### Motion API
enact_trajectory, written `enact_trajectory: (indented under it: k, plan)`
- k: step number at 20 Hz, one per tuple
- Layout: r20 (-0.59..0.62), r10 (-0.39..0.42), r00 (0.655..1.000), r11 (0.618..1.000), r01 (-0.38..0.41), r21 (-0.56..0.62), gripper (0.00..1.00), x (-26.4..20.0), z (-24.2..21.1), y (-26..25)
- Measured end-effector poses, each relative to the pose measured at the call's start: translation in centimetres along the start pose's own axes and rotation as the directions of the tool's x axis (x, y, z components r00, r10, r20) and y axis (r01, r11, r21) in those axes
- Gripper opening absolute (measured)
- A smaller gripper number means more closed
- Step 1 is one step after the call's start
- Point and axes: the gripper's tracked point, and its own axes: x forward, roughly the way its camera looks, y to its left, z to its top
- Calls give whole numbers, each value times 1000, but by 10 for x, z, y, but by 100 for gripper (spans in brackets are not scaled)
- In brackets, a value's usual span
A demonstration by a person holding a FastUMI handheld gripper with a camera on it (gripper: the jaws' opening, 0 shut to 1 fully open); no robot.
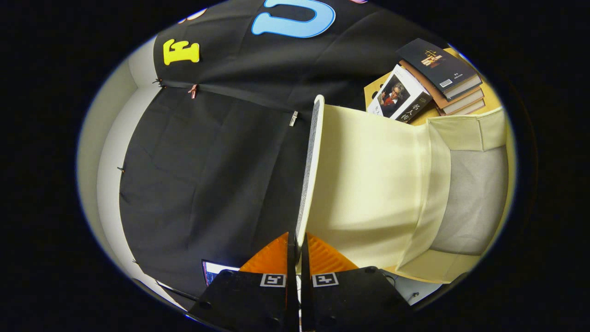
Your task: Open the storage box then place both shoes into the box .Put the left shoe in first, then the right shoe, with the right side of both shoes facing outward in a uniform manner.
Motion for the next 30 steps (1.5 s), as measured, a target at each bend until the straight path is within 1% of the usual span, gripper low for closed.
enact_trajectory:
  k: [2,4,6,7,8,11,13,15,17,18,19,21,23,24,26,27,28,30]
  plan:
    - [6,-13,1000,1000,13,5,6,-2,4,-2]
    - [45,-73,996,996,75,-47,12,-11,11,-10]
    - [98,-107,989,986,118,-119,70,-31,18,-18]
    - [125,-137,983,976,155,-153,100,-44,24,-23]
    - [157,-166,974,966,193,-173,97,-50,29,-33]
    - [256,-199,946,939,259,-225,97,-90,44,-45]
    - [336,-236,912,912,327,-247,98,-128,58,-63]
    - [415,-289,863,881,409,-239,98,-160,73,-85]
    - [507,-342,791,827,510,-238,98,-207,89,-106]
    - [547,-381,746,782,575,-239,98,-228,96,-121]
    - [575,-426,699,728,642,-242,98,-250,100,-140]
    - [614,-509,604,601,759,-249,98,-294,104,-177]
    - [645,-549,531,506,826,-249,99,-328,110,-198]
    - [649,-566,508,472,845,-250,99,-340,109,-208]
    - [638,-610,469,414,876,-249,99,-359,105,-234]
    - [626,-633,455,391,886,-248,99,-367,102,-247]
    - [601,-660,450,382,891,-248,99,-371,97,-261]
    - [538,-697,473,397,880,-260,99,-367,83,-284]
